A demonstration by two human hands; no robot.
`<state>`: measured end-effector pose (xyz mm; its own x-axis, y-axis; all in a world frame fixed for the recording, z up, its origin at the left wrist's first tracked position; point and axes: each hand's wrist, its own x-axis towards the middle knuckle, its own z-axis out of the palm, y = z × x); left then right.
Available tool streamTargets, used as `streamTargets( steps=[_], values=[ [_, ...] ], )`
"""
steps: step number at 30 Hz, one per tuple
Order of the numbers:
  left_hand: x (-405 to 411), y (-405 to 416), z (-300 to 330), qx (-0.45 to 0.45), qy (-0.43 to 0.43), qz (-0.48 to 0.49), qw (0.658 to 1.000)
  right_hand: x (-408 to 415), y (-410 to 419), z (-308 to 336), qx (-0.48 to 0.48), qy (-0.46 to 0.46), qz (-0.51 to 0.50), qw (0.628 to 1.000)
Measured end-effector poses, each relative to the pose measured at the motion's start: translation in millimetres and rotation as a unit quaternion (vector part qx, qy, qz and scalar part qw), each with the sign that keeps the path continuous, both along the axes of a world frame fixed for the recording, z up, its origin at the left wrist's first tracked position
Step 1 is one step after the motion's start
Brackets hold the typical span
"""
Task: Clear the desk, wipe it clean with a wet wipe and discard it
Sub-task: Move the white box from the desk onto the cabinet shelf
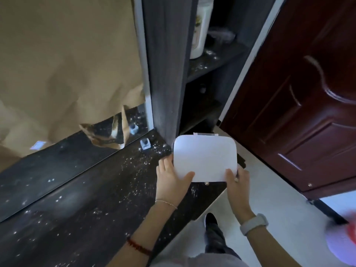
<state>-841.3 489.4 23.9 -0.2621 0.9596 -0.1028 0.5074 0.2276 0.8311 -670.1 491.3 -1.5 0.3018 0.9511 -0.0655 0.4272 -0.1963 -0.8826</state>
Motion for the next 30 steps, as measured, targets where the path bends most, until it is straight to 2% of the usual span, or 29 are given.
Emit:
streamTargets(
  steps=[7, 10, 14, 19, 26, 30],
  values=[
    [92, 97, -4, -0.036, -0.025, 0.107, 0.993, 70, 133, 8, 0.016, -0.06, 0.08, 0.995],
    [108, 130, -8, -0.042, -0.039, 0.175, 0.983, 76, 186, 8, 0.021, -0.109, 0.116, 0.987],
    [110, 155, -8, -0.045, -0.047, 0.25, 0.966, 66, 237, 5, 0.007, -0.124, 0.194, 0.973],
    [108, 172, -13, -0.052, -0.046, 0.289, 0.955, 50, 271, 5, 0.007, -0.124, 0.243, 0.962],
    [119, 193, -21, 0.009, -0.029, 0.345, 0.938, 44, 285, 3, 0.028, -0.081, 0.272, 0.958],
    [113, 206, -24, -0.001, -0.009, 0.359, 0.933, 33, 298, 3, 0.032, -0.105, 0.277, 0.955]
  ],
)
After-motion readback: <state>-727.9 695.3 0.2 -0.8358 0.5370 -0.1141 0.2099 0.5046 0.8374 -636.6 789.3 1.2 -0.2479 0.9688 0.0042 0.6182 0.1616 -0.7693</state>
